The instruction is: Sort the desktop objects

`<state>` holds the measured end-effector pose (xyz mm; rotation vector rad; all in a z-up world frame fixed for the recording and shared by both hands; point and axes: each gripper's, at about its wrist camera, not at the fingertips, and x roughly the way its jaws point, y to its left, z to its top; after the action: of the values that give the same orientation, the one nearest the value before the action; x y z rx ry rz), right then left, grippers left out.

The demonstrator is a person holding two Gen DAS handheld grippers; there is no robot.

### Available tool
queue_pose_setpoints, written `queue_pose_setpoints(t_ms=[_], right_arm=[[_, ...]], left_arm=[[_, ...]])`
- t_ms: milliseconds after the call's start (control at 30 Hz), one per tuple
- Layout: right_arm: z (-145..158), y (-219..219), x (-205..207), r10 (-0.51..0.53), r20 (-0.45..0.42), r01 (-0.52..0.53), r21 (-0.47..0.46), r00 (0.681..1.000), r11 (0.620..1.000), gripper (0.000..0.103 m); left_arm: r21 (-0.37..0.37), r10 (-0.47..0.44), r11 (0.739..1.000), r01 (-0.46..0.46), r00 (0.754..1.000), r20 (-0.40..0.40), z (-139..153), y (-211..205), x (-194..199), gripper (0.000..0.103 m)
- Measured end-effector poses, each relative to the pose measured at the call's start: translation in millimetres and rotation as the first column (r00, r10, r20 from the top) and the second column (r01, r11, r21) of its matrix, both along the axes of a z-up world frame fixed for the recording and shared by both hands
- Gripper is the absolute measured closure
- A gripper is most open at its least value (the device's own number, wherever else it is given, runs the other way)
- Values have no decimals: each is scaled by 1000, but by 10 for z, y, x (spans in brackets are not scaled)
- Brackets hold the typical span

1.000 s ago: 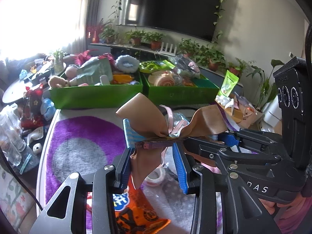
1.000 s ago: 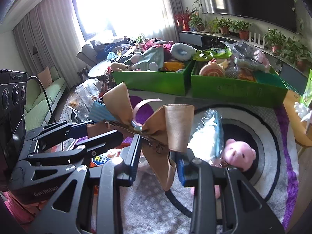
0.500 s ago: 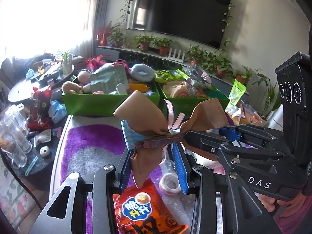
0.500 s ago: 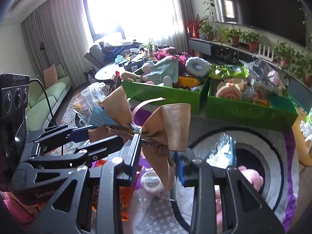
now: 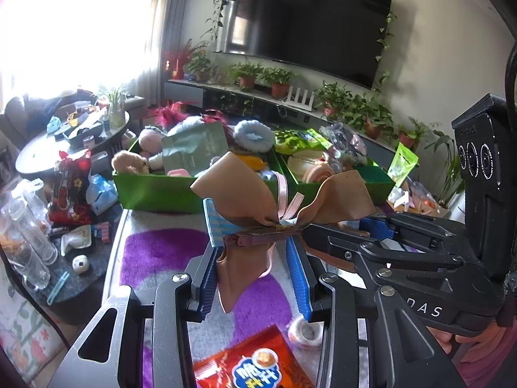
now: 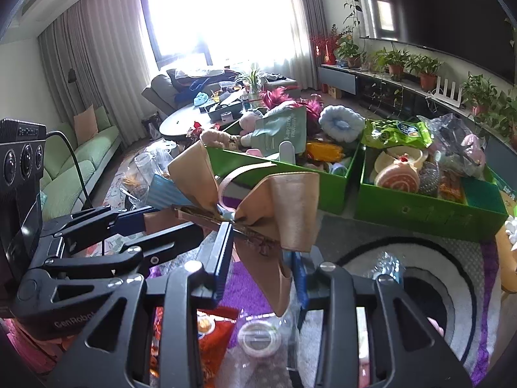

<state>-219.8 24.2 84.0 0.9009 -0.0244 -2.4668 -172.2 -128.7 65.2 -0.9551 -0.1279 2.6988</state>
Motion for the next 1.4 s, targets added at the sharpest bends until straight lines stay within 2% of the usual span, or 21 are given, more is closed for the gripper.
queue_pose_setpoints(t_ms=[800,1400], right_arm=[[87,-267,-547,-7,-28,7,-2,1000,1000,68],[146,-413,-1055,-36,-30,35,-41,999,999,68]], left_arm=[[25,12,1000,-12,1000,-3,37,-327,-589,64],[-13,4,1000,-5,1000,-26,137,-486,-1090,64]])
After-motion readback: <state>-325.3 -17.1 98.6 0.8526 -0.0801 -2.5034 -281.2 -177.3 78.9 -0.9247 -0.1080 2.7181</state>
